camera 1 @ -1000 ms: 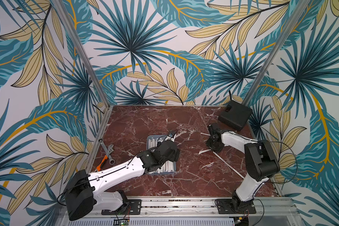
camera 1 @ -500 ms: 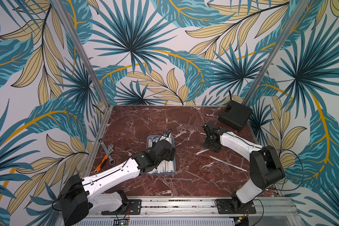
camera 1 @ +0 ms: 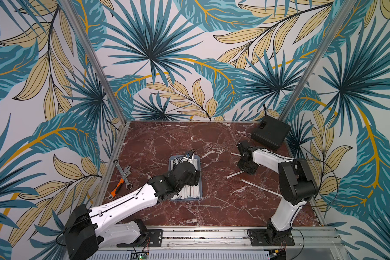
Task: Put the straws into the storage box
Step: Pick up the straw from the center of the board.
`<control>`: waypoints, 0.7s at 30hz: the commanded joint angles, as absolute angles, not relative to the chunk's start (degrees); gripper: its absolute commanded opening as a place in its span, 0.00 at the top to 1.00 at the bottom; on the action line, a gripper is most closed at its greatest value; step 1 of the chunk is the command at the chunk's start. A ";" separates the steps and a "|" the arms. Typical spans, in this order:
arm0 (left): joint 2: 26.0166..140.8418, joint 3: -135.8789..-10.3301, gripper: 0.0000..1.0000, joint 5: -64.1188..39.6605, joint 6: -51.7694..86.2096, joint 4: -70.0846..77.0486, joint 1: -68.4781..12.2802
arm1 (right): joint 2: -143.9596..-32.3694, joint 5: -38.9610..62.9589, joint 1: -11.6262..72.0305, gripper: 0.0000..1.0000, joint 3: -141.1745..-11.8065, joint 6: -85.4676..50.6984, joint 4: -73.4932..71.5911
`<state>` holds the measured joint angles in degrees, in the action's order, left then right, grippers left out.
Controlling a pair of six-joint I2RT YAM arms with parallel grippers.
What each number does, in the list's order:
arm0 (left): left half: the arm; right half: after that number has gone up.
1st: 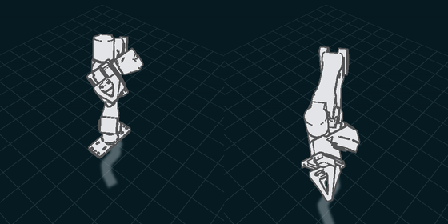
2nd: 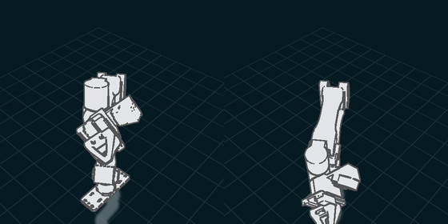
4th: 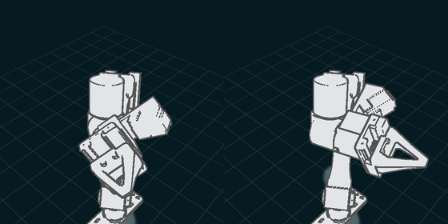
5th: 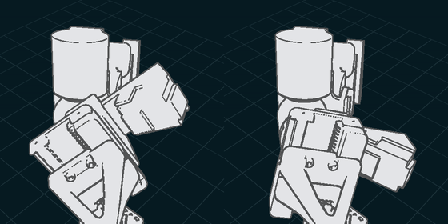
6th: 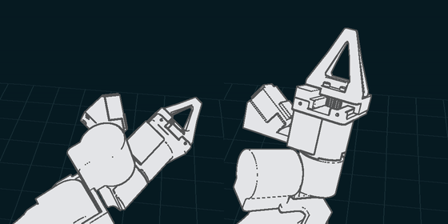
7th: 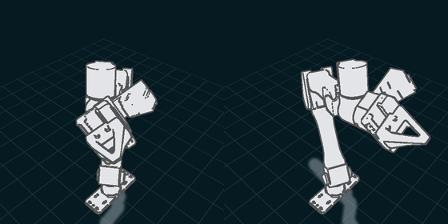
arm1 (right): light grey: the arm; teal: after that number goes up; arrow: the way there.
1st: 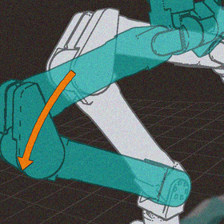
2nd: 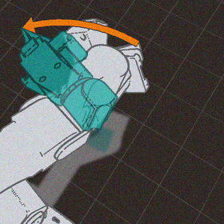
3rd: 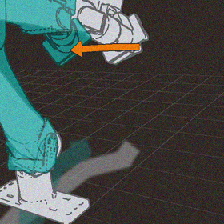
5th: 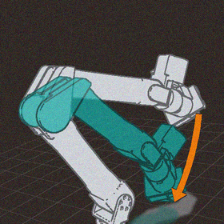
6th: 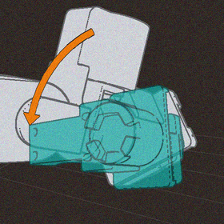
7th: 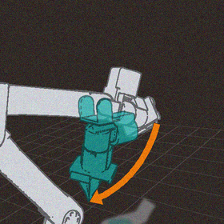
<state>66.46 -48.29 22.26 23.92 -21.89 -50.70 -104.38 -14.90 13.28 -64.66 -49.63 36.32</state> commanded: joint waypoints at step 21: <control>55.35 -44.15 0.15 27.53 31.15 -33.18 -37.85 | -104.92 -9.59 47.90 0.99 -84.13 -48.85 37.35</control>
